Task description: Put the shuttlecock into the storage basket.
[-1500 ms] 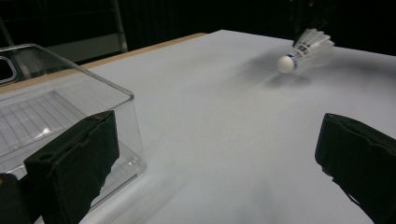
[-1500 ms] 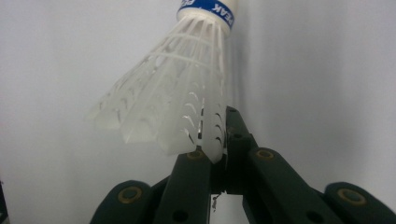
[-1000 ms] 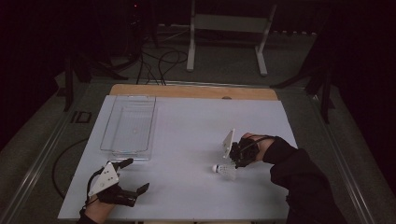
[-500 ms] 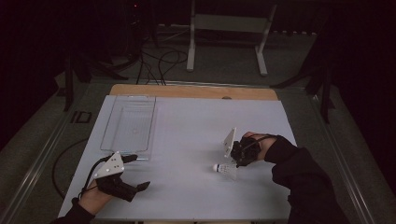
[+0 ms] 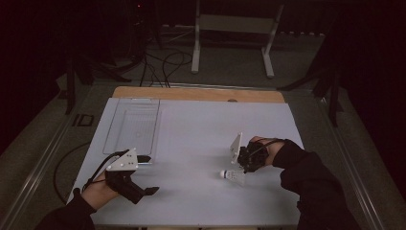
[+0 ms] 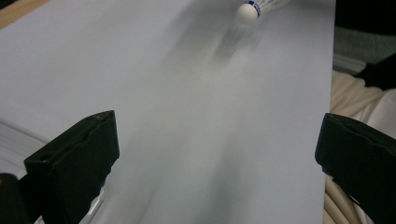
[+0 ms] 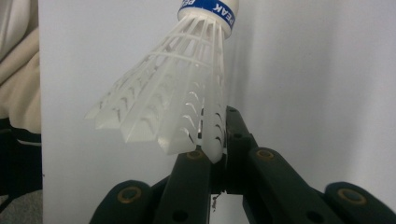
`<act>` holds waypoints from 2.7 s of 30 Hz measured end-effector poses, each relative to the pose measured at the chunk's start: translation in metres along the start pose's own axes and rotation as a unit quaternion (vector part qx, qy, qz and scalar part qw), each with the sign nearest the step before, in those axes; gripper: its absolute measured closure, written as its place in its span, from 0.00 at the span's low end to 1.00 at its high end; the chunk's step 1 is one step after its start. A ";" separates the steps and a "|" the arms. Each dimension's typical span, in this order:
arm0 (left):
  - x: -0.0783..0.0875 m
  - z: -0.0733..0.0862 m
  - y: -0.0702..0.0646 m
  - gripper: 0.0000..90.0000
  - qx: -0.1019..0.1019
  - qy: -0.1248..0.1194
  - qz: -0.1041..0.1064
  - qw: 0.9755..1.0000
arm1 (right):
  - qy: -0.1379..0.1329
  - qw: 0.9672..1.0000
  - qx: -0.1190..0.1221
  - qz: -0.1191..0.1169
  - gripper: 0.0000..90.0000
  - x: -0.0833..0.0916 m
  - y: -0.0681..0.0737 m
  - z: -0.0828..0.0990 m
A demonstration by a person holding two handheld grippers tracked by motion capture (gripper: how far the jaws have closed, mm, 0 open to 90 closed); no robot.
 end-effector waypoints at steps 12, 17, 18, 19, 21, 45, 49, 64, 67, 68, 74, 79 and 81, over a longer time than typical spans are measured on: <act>-0.002 -0.040 -0.003 0.01 -0.047 0.034 0.025 0.998 | 0.002 1.000 0.005 0.000 1.00 0.003 0.002 -0.005; -0.006 -0.051 -0.003 0.01 -0.055 0.048 0.035 0.997 | 0.001 1.000 0.007 0.003 1.00 0.003 0.003 -0.007; -0.008 -0.053 -0.003 0.01 -0.055 0.050 0.040 0.996 | 0.000 1.000 0.005 0.001 1.00 0.004 0.003 -0.008; -0.008 -0.055 -0.003 0.01 -0.055 0.051 0.043 0.996 | 0.000 1.000 0.007 0.002 1.00 0.004 0.003 -0.008; -0.011 -0.058 -0.001 0.01 -0.046 0.067 0.055 0.995 | 0.002 1.000 0.007 0.002 1.00 0.004 0.003 -0.008; -0.043 -0.093 -0.008 0.01 -0.108 0.140 0.109 0.978 | -0.006 1.000 0.021 0.005 1.00 0.007 0.007 -0.017; -0.049 -0.099 -0.009 0.01 -0.118 0.147 0.114 0.975 | -0.006 1.000 0.024 0.002 1.00 0.007 0.008 -0.018; -0.077 -0.119 -0.014 0.03 -0.144 0.160 0.139 0.967 | -0.012 0.999 0.036 0.006 1.00 0.010 0.011 -0.025; -0.080 -0.120 -0.015 0.03 -0.147 0.160 0.135 0.967 | -0.014 0.999 0.034 0.006 1.00 0.010 0.011 -0.026; -0.081 -0.120 -0.015 0.03 -0.146 0.160 0.138 0.966 | -0.014 0.999 0.036 0.007 1.00 0.010 0.011 -0.026; -0.089 -0.119 -0.017 0.08 -0.149 0.165 0.138 0.965 | -0.022 0.999 0.035 0.010 1.00 0.011 0.011 -0.029; -0.092 -0.119 -0.019 0.17 -0.157 0.164 0.142 0.964 | -0.025 0.999 0.041 0.008 1.00 0.011 0.012 -0.034; -0.093 -0.119 -0.020 0.17 -0.160 0.166 0.140 0.963 | -0.025 0.999 0.044 0.008 1.00 0.011 0.012 -0.035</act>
Point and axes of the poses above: each handheld gripper's, and its own axes: x roughly backward along the jaws, z roughly out of its underside, y roughly to its left, the point moved 1 cm from there along -x, roughly forward along the jaws, and after that the axes turned 2 degrees about -y, right-handed, at the moved point
